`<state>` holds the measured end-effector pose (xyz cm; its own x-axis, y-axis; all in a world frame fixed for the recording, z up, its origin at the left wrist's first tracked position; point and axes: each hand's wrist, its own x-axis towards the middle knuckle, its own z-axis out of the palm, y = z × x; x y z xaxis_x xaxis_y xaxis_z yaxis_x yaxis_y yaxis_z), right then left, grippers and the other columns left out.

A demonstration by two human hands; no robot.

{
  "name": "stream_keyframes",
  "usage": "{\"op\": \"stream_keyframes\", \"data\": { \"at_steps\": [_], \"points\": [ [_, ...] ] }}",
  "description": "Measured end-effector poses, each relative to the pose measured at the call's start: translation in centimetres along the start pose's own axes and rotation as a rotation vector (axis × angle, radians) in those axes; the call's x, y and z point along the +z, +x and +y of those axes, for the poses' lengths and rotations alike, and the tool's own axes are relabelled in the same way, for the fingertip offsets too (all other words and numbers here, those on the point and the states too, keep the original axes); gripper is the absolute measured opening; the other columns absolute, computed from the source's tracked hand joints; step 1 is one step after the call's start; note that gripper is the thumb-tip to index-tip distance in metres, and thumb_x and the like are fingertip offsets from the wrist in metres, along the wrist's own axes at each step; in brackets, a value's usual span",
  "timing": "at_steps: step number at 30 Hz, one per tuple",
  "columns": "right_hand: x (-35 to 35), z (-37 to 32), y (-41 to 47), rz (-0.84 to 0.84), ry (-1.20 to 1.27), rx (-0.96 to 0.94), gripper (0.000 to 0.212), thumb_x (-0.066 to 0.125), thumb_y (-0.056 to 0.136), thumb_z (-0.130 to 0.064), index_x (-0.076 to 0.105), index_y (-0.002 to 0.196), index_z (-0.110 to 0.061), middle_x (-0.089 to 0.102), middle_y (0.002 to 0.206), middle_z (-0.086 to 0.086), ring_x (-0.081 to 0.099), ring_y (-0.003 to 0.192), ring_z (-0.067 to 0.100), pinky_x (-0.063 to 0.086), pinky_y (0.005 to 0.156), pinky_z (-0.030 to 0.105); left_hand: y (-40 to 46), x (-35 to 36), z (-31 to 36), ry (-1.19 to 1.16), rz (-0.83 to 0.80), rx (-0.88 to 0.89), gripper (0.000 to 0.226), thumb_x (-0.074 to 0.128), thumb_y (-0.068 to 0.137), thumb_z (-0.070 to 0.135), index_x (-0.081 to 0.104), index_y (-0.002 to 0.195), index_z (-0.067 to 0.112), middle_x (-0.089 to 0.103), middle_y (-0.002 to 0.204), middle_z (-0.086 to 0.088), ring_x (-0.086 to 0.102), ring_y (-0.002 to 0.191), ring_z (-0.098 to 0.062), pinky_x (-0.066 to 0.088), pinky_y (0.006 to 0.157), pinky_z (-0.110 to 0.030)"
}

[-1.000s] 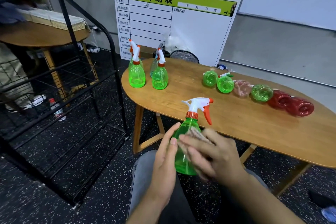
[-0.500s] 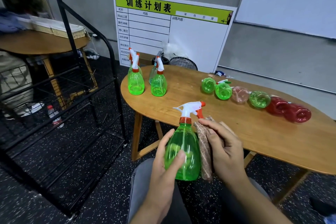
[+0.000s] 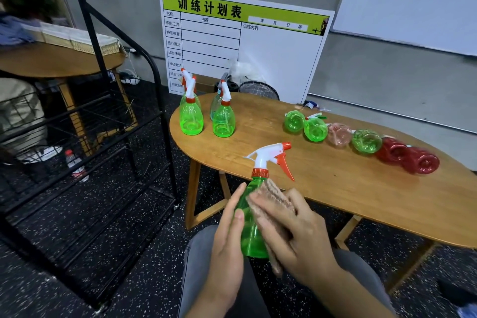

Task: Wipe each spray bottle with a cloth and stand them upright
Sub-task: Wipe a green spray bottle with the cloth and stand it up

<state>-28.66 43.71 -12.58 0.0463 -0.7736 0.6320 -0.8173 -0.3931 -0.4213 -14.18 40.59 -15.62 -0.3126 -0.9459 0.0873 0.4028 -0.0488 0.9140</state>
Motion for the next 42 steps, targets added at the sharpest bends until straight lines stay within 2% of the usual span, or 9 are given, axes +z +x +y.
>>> {"op": "stream_keyframes", "data": {
  "at_steps": [3, 6, 10, 15, 19, 24, 27, 33, 42],
  "points": [
    [-0.4, 0.8, -1.7, -0.076, -0.122, -0.3, 0.037, 0.065, 0.1, -0.041, 0.065, 0.137, -0.041, 0.055, 0.097, -0.004, 0.051, 0.07, 0.004, 0.051, 0.055, 0.02, 0.0, 0.1, 0.1, -0.018, -0.006, -0.021, 0.045, 0.042, 0.103, 0.038, 0.059, 0.146, 0.04, 0.07, 0.138, -0.004, 0.068, 0.127, -0.025, 0.052, 0.105, -0.042],
    [-1.0, 1.5, -2.1, -0.094, -0.192, -0.44, 0.038, 0.072, 0.096, -0.04, 0.07, 0.133, -0.038, 0.063, 0.091, 0.002, 0.056, 0.071, 0.008, 0.052, 0.057, 0.021, 0.1, 0.3, 0.4, -0.016, -0.01, -0.025, 0.047, 0.041, 0.102, 0.037, 0.057, 0.146, 0.035, 0.074, 0.132, -0.004, 0.071, 0.122, -0.026, 0.053, 0.104, -0.042],
    [-1.2, 1.6, 0.5, -0.011, -0.204, -0.209, 0.036, 0.051, 0.105, -0.051, 0.056, 0.141, -0.044, 0.056, 0.09, -0.003, 0.052, 0.062, 0.008, 0.051, 0.046, 0.028, 0.2, 0.2, 0.1, 0.035, 0.007, -0.012, 0.036, 0.049, 0.108, 0.042, 0.063, 0.141, 0.044, 0.065, 0.146, 0.001, 0.061, 0.137, -0.021, 0.042, 0.119, -0.052],
    [-0.8, 0.9, 2.7, 0.054, -0.184, 0.019, 0.037, 0.045, 0.105, -0.056, 0.064, 0.135, -0.044, 0.06, 0.105, -0.013, 0.06, 0.072, 0.004, 0.052, 0.057, 0.024, 0.4, -0.1, -0.6, 0.041, 0.012, -0.014, 0.042, 0.046, 0.101, 0.042, 0.063, 0.139, 0.046, 0.062, 0.15, 0.005, 0.057, 0.14, -0.02, 0.041, 0.12, -0.054],
    [-0.3, 0.5, 0.7, 0.022, -0.076, -0.084, 0.036, 0.057, 0.103, -0.044, 0.061, 0.139, -0.041, 0.054, 0.092, -0.004, 0.054, 0.064, 0.007, 0.051, 0.05, 0.028, 0.4, 0.0, -0.2, -0.01, 0.052, -0.009, 0.034, 0.051, 0.107, 0.041, 0.066, 0.137, 0.044, 0.065, 0.147, 0.001, 0.061, 0.137, -0.02, 0.043, 0.118, -0.05],
    [-0.1, 1.0, -1.7, -0.068, -0.148, -0.39, 0.041, 0.072, 0.095, -0.036, 0.066, 0.135, -0.035, 0.048, 0.092, -0.004, 0.047, 0.066, 0.008, 0.044, 0.053, 0.017, 0.7, -0.1, 0.2, -0.042, 0.059, -0.011, 0.045, 0.041, 0.103, 0.037, 0.06, 0.144, 0.034, 0.072, 0.136, -0.005, 0.069, 0.125, -0.027, 0.053, 0.105, -0.043],
    [-0.3, 1.3, -0.9, -0.034, -0.163, -0.309, 0.04, 0.062, 0.101, -0.043, 0.058, 0.141, -0.04, 0.046, 0.091, -0.005, 0.045, 0.063, 0.007, 0.046, 0.048, 0.021, 0.7, -0.1, 0.1, -0.026, 0.054, -0.008, 0.041, 0.038, 0.109, 0.031, 0.062, 0.142, 0.034, 0.071, 0.138, -0.001, 0.067, 0.128, -0.021, 0.056, 0.102, -0.031],
    [0.1, 1.4, 1.3, 0.092, -0.05, 0.048, 0.041, 0.046, 0.107, -0.053, 0.059, 0.143, -0.038, 0.064, 0.105, -0.004, 0.066, 0.078, 0.012, 0.058, 0.06, 0.035, 0.4, 0.1, 0.0, -0.039, 0.057, -0.025, 0.041, 0.046, 0.102, 0.042, 0.066, 0.137, 0.044, 0.064, 0.147, 0.001, 0.06, 0.137, -0.02, 0.044, 0.116, -0.048],
    [0.1, 0.6, -2.4, -0.044, -0.054, -0.243, 0.042, 0.067, 0.098, -0.036, 0.062, 0.139, -0.038, 0.046, 0.087, -0.007, 0.044, 0.06, 0.005, 0.04, 0.049, 0.014, 0.4, -0.1, 0.6, -0.018, 0.04, -0.009, 0.042, 0.03, 0.114, 0.024, 0.058, 0.144, 0.032, 0.076, 0.127, 0.0, 0.073, 0.118, -0.021, 0.057, 0.094, -0.03]
  ]
}}
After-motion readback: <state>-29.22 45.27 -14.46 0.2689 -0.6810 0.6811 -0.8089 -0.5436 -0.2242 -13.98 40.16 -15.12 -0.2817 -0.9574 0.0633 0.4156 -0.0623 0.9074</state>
